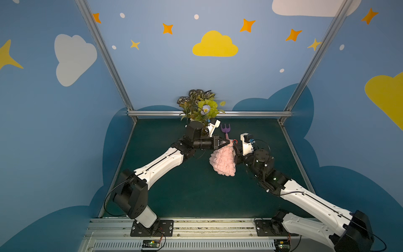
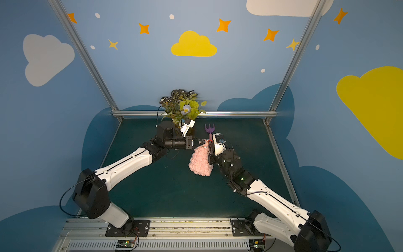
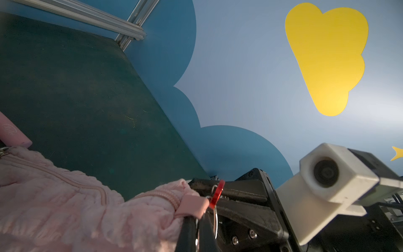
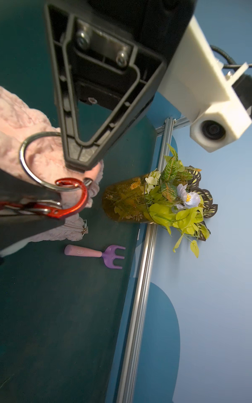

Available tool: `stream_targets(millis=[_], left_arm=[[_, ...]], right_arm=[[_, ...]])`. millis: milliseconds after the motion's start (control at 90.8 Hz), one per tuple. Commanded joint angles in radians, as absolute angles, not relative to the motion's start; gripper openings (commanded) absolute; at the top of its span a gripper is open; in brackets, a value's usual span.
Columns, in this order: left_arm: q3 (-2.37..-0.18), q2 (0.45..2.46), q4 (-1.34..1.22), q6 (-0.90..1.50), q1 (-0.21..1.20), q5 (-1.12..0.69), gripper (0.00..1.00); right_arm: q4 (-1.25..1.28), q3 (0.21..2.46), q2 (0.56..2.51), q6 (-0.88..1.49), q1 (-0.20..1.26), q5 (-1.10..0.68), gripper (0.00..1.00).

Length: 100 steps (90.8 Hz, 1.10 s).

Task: Remove the decoration from the bag
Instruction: Remove the decoration item from the bag, then place the decoration item at the center of the board.

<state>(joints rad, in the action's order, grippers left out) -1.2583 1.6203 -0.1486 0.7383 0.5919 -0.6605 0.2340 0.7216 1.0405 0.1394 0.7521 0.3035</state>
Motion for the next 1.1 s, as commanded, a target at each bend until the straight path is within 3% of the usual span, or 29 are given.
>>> stream_targets(millis=[0, 308, 738, 947, 1090], left_arm=[[-1.266, 1.702, -0.047, 0.809, 0.566, -0.619, 0.03], [-1.34, 1.849, 0.016, 0.862, 0.594, -0.753, 0.02], [-1.189, 1.59, 0.145, 0.658, 0.529, -0.596, 0.02], [-1.323, 1.727, 0.129, 0.668, 0.609, -0.619, 0.02], [-1.395, 1.829, 0.131, 0.664, 0.674, -0.601, 0.13]], right_arm=[[0.483, 0.795, 1.019, 0.162, 0.74, 0.363, 0.0], [0.508, 0.87, 1.091, 0.057, 0.75, 0.445, 0.0], [0.233, 0.761, 0.943, 0.113, 0.666, 0.522, 0.0], [0.117, 0.677, 0.901, 0.24, 0.589, 0.622, 0.0], [0.082, 0.579, 0.906, 0.342, 0.499, 0.661, 0.0]])
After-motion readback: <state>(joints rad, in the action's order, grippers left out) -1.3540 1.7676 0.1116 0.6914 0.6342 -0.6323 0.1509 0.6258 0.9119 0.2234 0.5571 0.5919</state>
